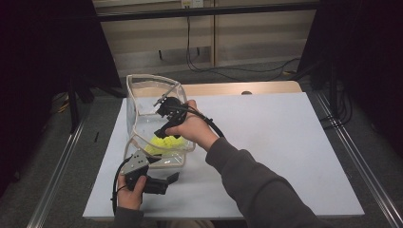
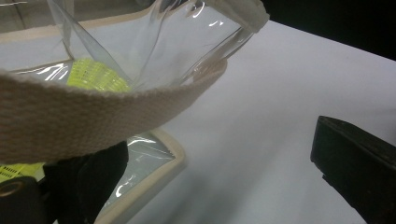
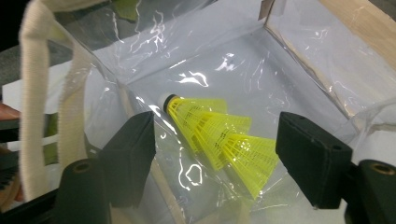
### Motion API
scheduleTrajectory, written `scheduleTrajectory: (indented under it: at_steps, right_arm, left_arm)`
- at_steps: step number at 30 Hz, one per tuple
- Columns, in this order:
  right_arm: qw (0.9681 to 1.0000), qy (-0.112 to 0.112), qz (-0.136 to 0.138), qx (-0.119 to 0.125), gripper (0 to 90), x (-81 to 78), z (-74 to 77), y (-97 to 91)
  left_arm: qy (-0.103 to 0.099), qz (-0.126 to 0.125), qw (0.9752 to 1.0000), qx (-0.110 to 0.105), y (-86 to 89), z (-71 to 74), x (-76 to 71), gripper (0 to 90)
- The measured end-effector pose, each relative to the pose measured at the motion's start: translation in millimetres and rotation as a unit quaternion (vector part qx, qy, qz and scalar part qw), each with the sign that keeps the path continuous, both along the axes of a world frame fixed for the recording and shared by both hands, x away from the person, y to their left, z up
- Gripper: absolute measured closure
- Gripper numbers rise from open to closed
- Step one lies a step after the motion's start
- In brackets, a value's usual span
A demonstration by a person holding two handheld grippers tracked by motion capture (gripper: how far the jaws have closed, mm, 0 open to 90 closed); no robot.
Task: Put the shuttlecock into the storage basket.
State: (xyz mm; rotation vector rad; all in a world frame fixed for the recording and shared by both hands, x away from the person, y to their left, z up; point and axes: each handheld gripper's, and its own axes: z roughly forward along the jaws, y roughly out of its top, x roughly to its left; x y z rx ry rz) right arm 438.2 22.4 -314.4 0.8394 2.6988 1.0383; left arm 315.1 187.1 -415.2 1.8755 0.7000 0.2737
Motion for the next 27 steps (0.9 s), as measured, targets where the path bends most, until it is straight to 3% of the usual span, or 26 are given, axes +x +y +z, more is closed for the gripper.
scheduleTrajectory:
  at_steps: [27]
  right_arm:
    - [0.9996, -0.004, 0.021, 0.016, 19.6, -18.7, 17.6, -26.2]
  left_arm:
    - [-0.002, 0.000, 1.0000, 0.003, -0.9, 0.4, -0.8, 3.9]
